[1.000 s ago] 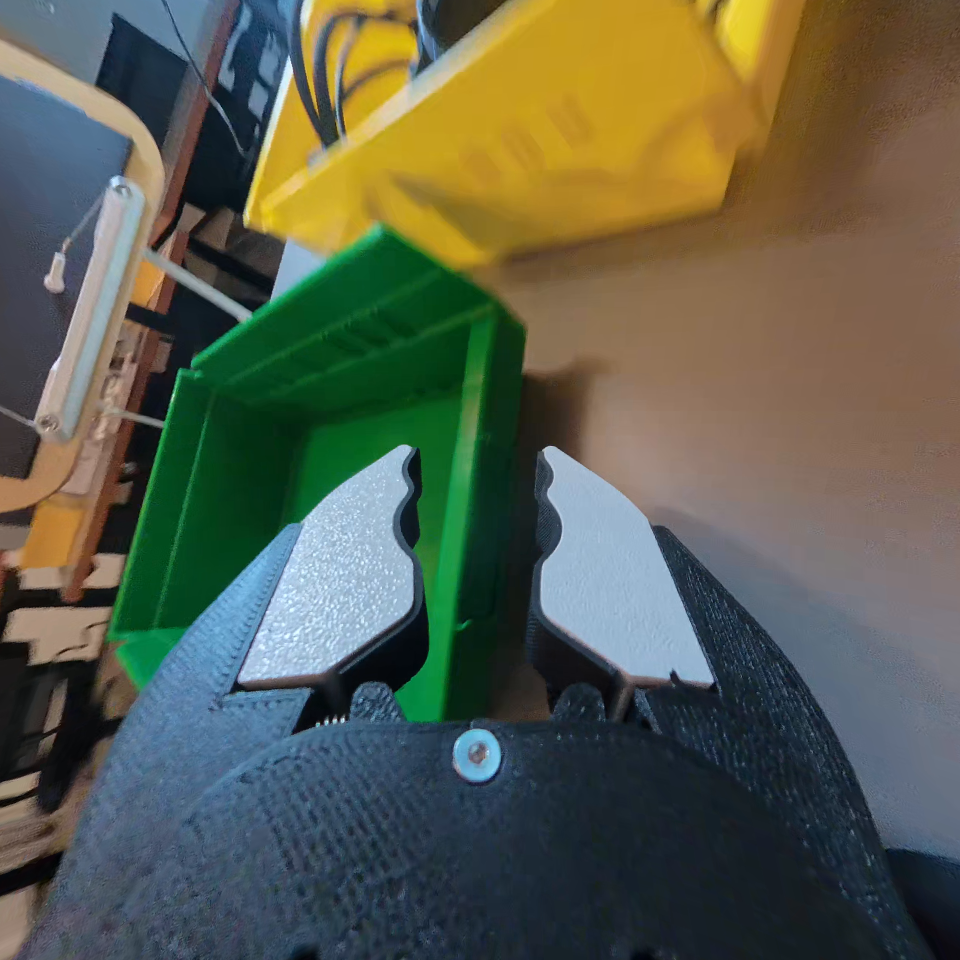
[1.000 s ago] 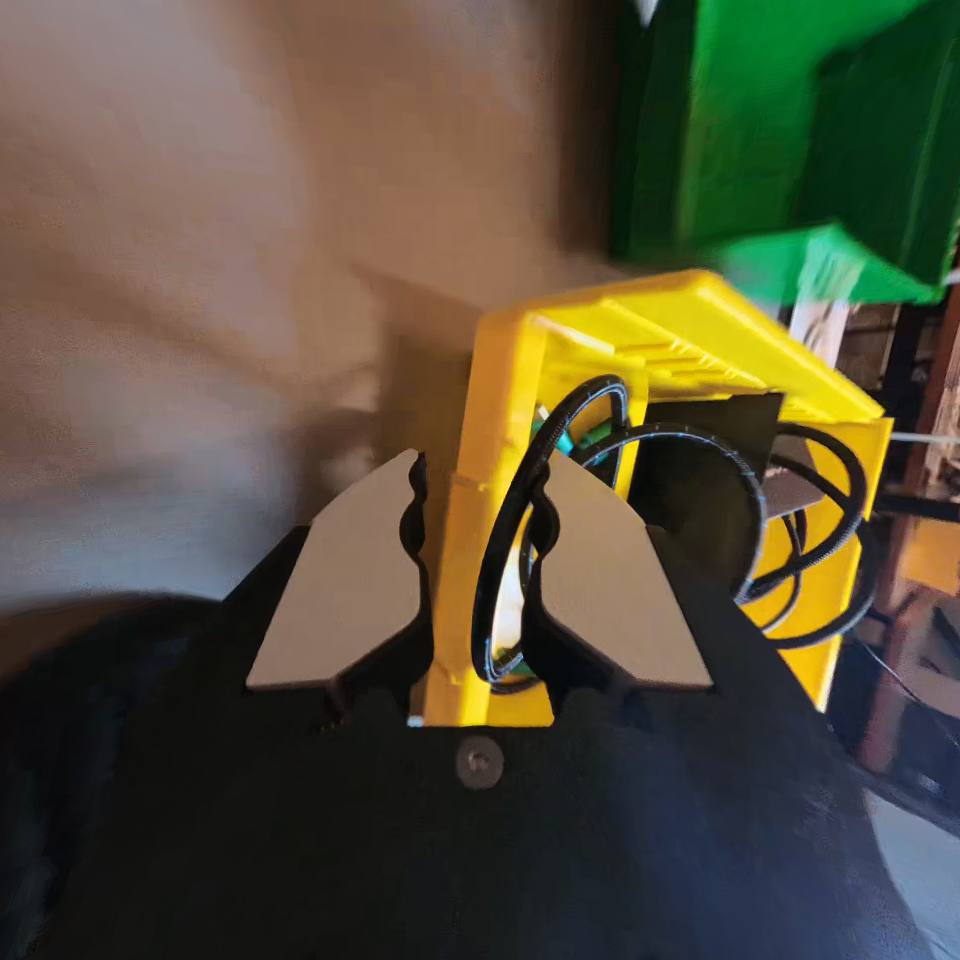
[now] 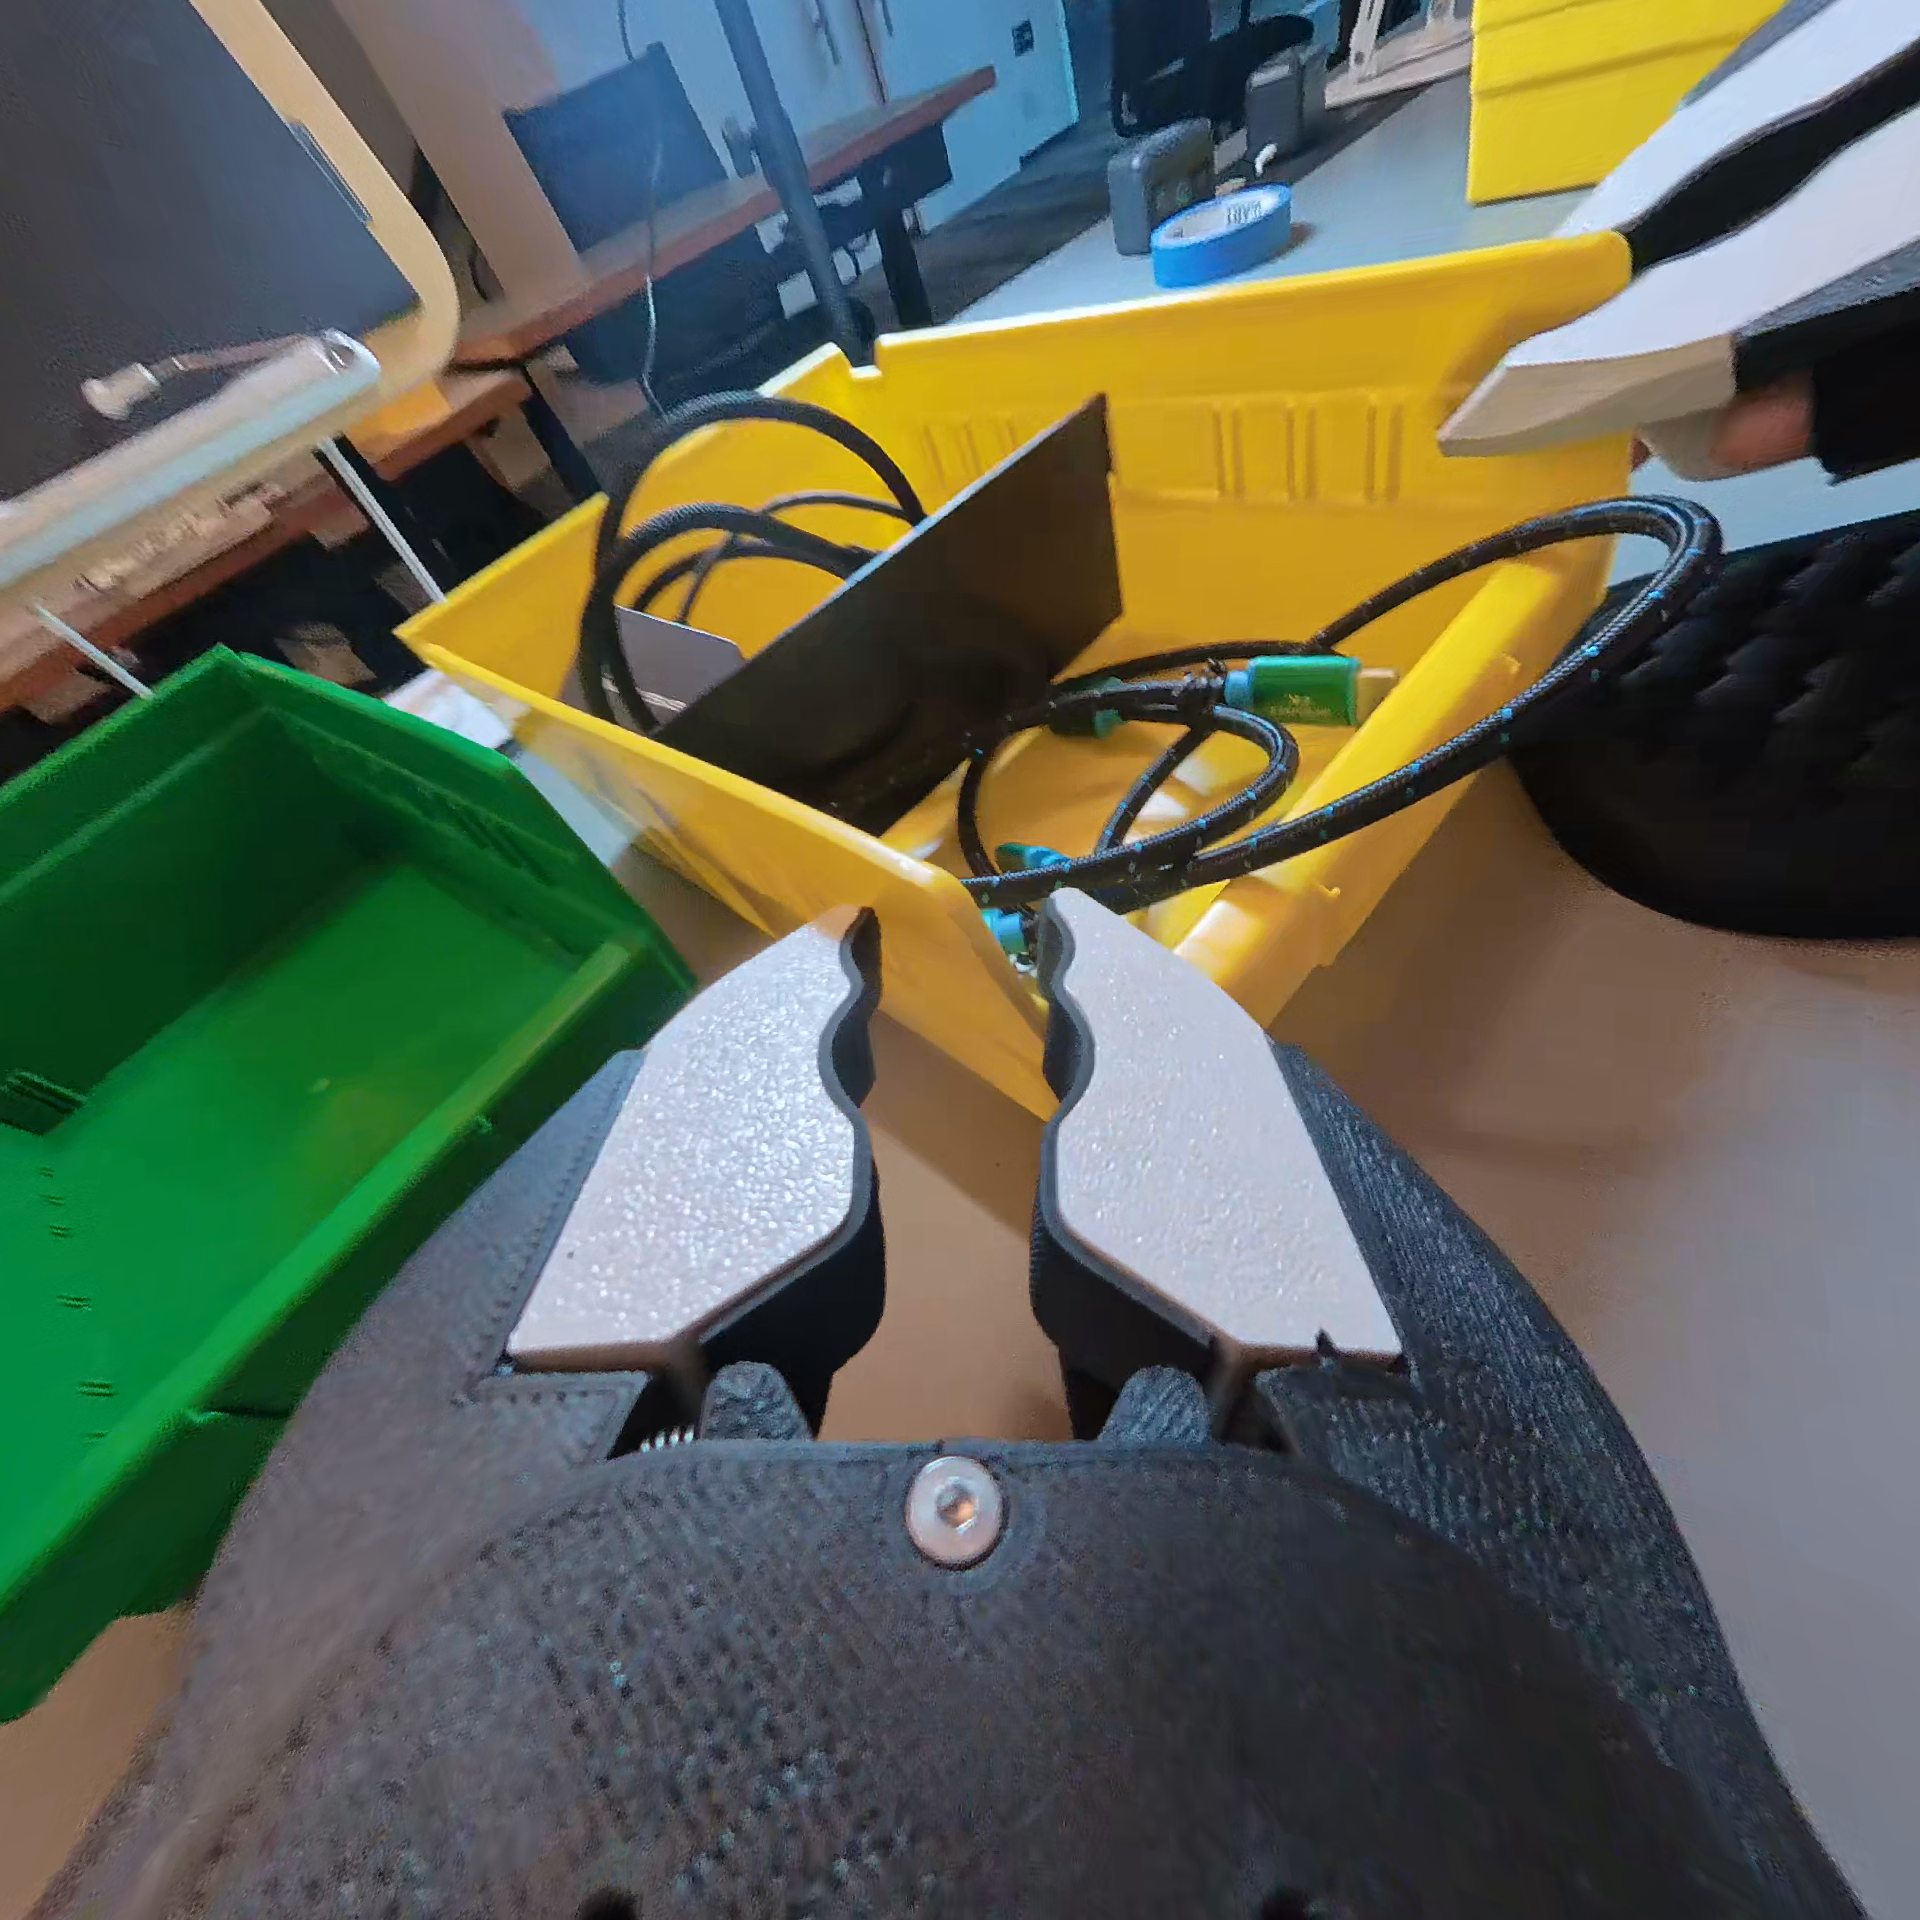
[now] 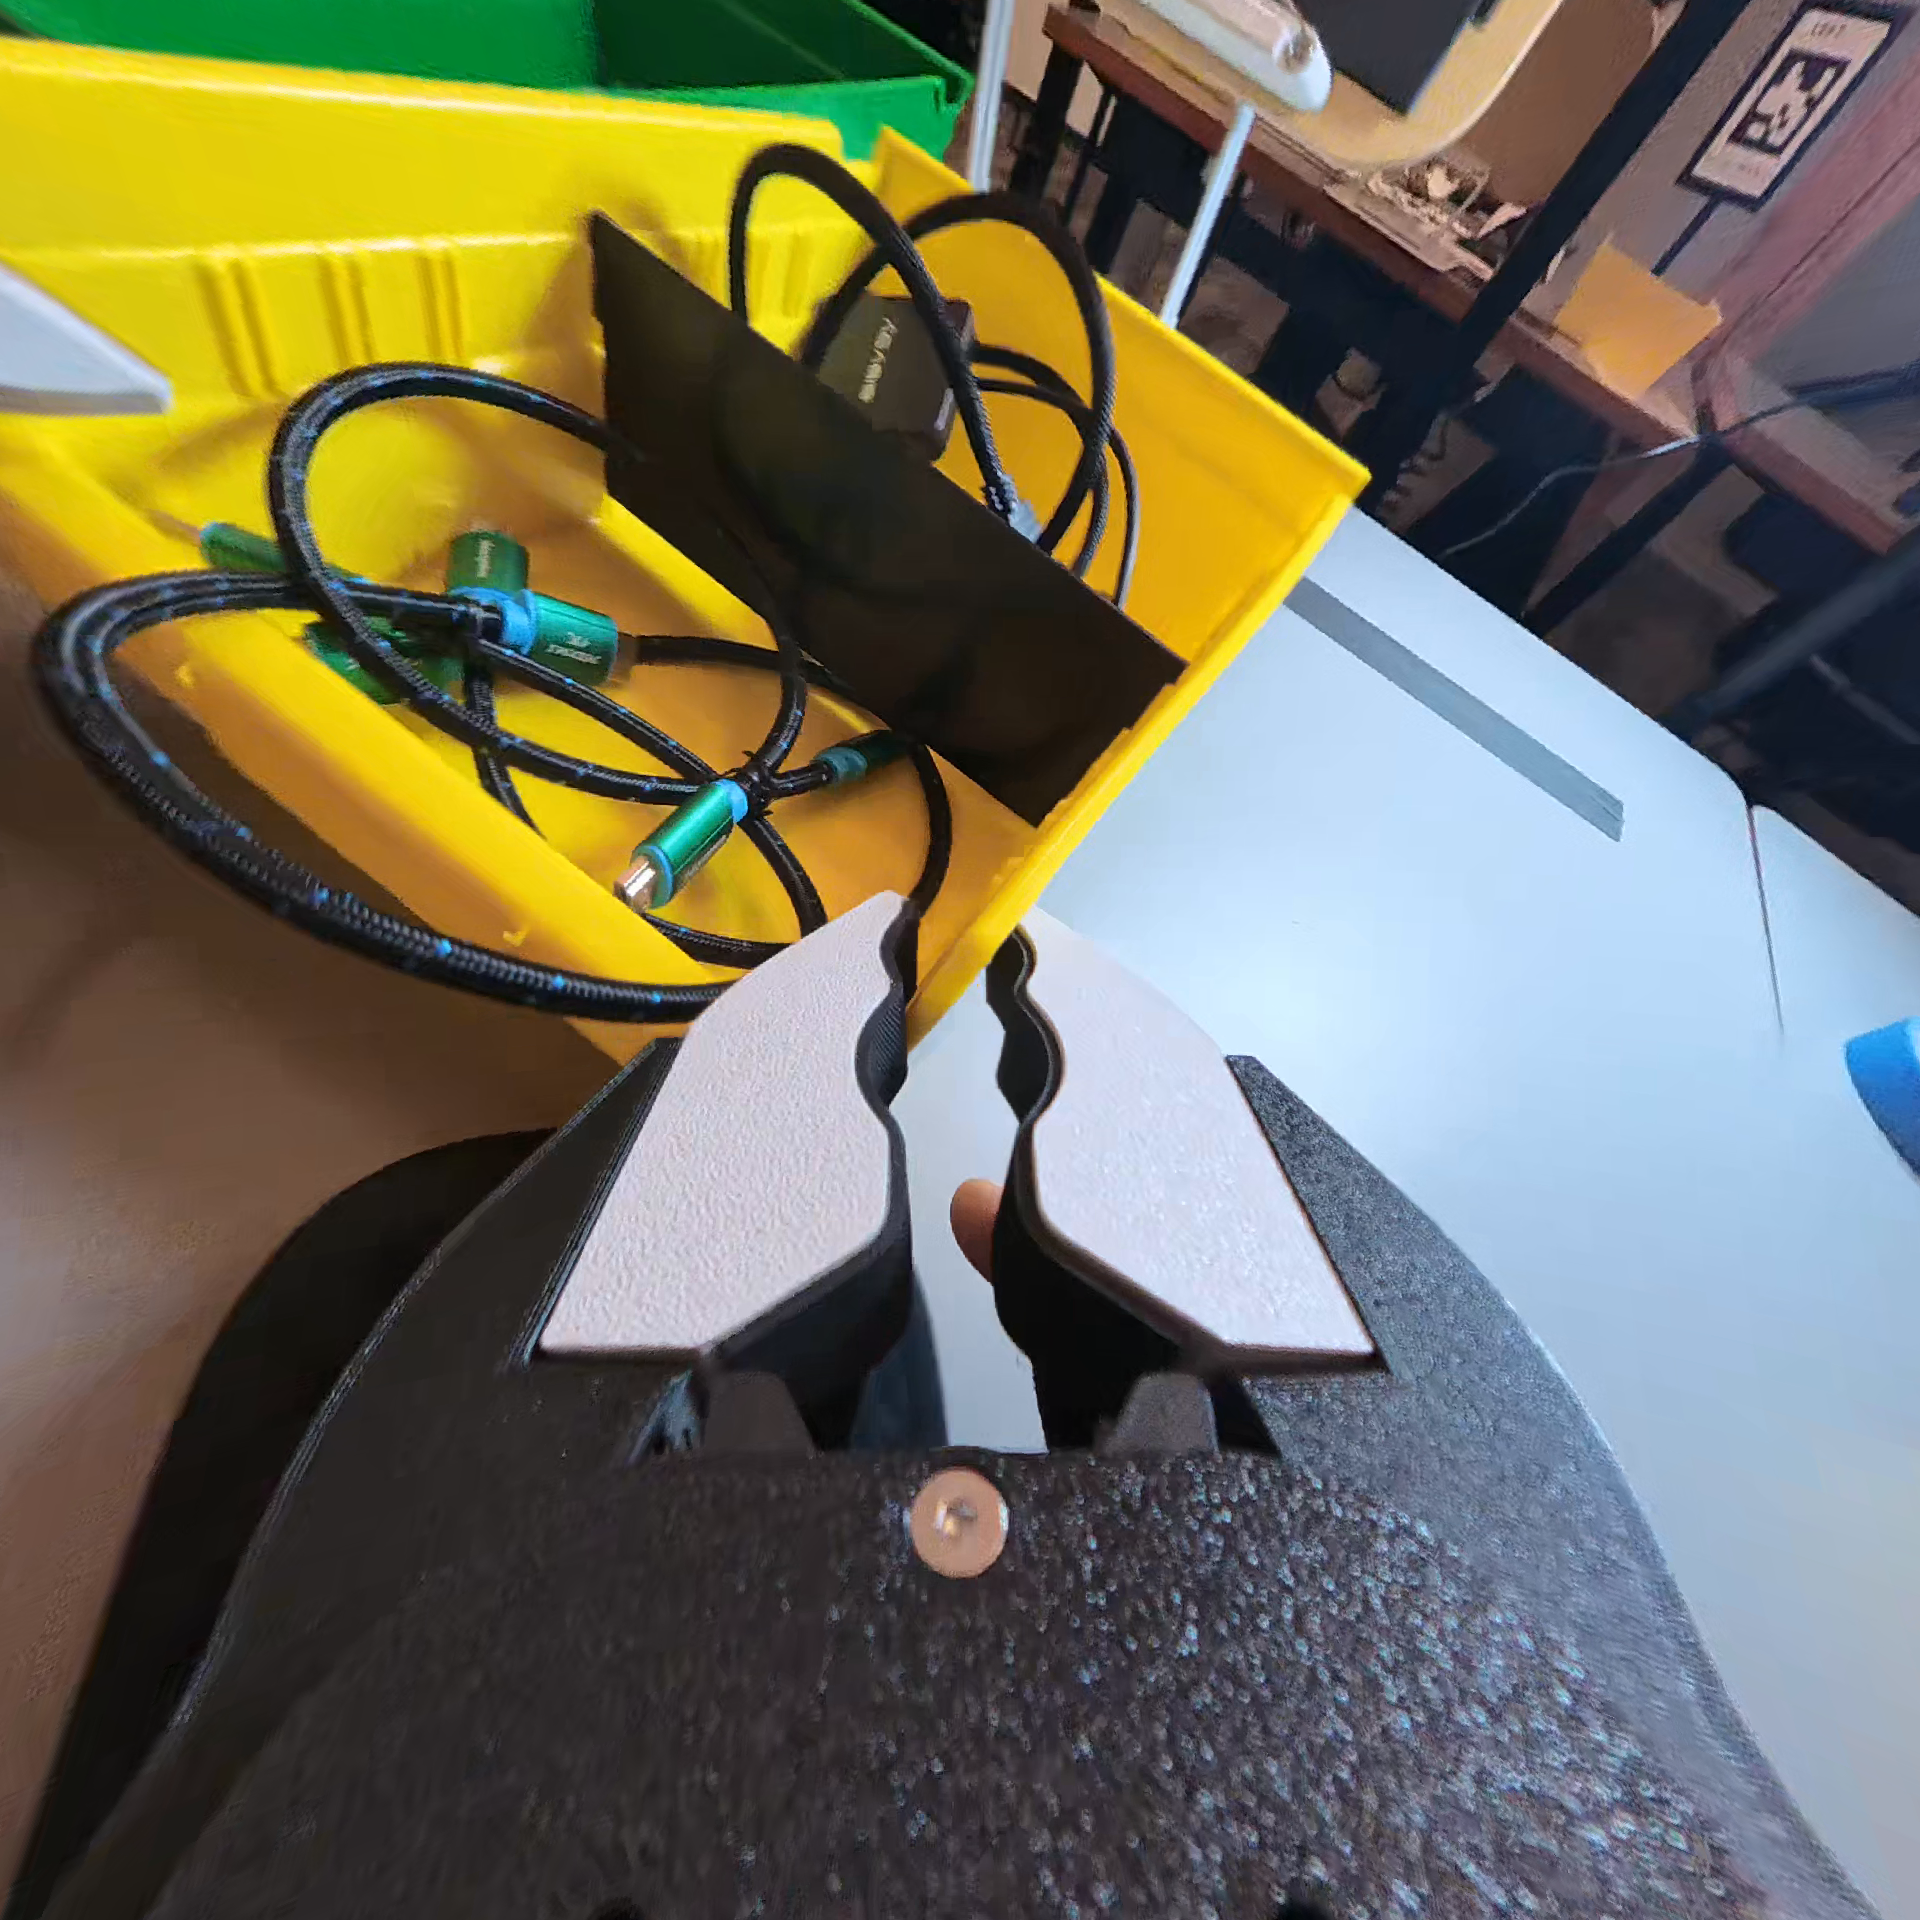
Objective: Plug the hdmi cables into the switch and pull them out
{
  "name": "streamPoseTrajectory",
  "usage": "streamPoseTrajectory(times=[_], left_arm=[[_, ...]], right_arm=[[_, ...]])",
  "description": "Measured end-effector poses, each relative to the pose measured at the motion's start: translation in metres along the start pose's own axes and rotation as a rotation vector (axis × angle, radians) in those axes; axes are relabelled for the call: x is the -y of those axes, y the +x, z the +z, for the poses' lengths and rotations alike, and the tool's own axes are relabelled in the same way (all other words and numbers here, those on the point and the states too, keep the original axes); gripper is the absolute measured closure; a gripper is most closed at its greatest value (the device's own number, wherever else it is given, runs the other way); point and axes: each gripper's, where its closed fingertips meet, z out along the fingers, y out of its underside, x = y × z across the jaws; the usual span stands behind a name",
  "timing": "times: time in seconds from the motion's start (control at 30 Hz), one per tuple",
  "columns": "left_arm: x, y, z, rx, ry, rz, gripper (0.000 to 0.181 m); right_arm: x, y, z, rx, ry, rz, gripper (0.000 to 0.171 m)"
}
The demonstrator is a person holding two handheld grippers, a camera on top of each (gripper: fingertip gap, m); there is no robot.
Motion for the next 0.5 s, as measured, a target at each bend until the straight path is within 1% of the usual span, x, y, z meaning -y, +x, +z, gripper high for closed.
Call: streamPoseTrajectory(times=[0.03, 0.13, 0.23, 0.3, 0.4, 0.5], left_arm=[[0.005, -0.001, -0.004, 0.002, 0.023, 0.005, 0.154], [0.023, 0.001, -0.015, -0.005, 0.075, 0.035, 0.16], [0.045, 0.004, -0.031, 0.004, 0.12, 0.094, 0.162], [0.061, 0.0, -0.047, 0.031, 0.147, 0.134, 0.164], [0.084, -0.021, -0.079, 0.115, 0.19, 0.174, 0.165], [0.099, -0.051, -0.12, 0.177, 0.234, 0.16, 0.165]], right_arm=[[0.002, -0.004, -0.007, 0.004, 0.024, -0.005, 0.158], [0.013, -0.005, -0.031, -0.06, 0.057, -0.08, 0.158], [0.041, -0.001, -0.059, -0.112, 0.128, -0.127, 0.158], [0.07, -0.002, -0.079, -0.128, 0.203, -0.15, 0.157], [0.124, -0.015, -0.1, -0.122, 0.357, -0.162, 0.155], [0.175, -0.036, -0.106, -0.073, 0.501, -0.164, 0.155]])
